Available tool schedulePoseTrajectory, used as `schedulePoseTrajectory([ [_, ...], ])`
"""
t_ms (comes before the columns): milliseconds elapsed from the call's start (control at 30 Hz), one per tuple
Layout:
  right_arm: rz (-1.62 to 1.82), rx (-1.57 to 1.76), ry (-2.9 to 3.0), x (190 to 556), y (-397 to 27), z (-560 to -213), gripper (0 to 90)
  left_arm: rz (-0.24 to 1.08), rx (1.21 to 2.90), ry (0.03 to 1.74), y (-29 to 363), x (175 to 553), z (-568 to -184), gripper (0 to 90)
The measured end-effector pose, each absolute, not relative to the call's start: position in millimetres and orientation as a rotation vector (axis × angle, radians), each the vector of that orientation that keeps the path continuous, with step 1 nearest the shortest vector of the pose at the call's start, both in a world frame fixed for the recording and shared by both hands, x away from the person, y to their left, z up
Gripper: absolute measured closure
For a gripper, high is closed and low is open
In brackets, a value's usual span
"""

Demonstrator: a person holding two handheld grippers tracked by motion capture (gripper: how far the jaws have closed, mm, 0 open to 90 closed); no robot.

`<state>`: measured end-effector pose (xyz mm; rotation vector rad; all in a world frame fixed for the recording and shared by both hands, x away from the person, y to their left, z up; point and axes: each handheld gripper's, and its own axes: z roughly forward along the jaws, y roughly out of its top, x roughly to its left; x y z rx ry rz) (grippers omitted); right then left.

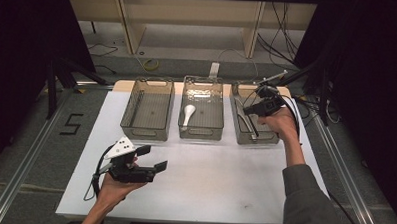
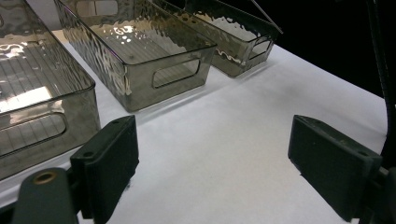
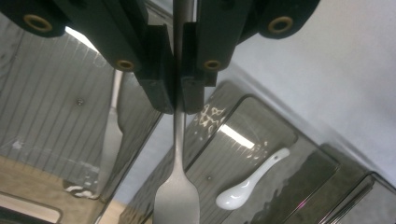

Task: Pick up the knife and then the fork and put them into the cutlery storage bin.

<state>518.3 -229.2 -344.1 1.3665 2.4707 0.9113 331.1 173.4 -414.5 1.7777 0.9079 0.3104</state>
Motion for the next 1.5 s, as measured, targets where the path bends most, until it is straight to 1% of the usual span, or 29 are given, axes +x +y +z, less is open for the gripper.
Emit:
schedulePoseTrajectory([
  [433,0.950,1.457,2.344,538.1,-239.7,-340.7,85.1,0.304,1.772,0.910,173.9,331.5,-414.7,15.5],
  [833,0.940,1.510,2.247,547.1,-246.5,-348.7,85.1,0.310,1.766,0.907,174.2,330.8,-414.2,15.5],
  [1167,0.938,1.534,2.196,555.4,-245.6,-364.4,85.0,0.307,1.762,0.911,175.6,330.7,-414.6,15.5],
  [1500,0.917,1.545,2.183,554.3,-245.2,-377.8,85.0,0.308,1.763,0.911,176.0,330.3,-414.5,15.5],
])
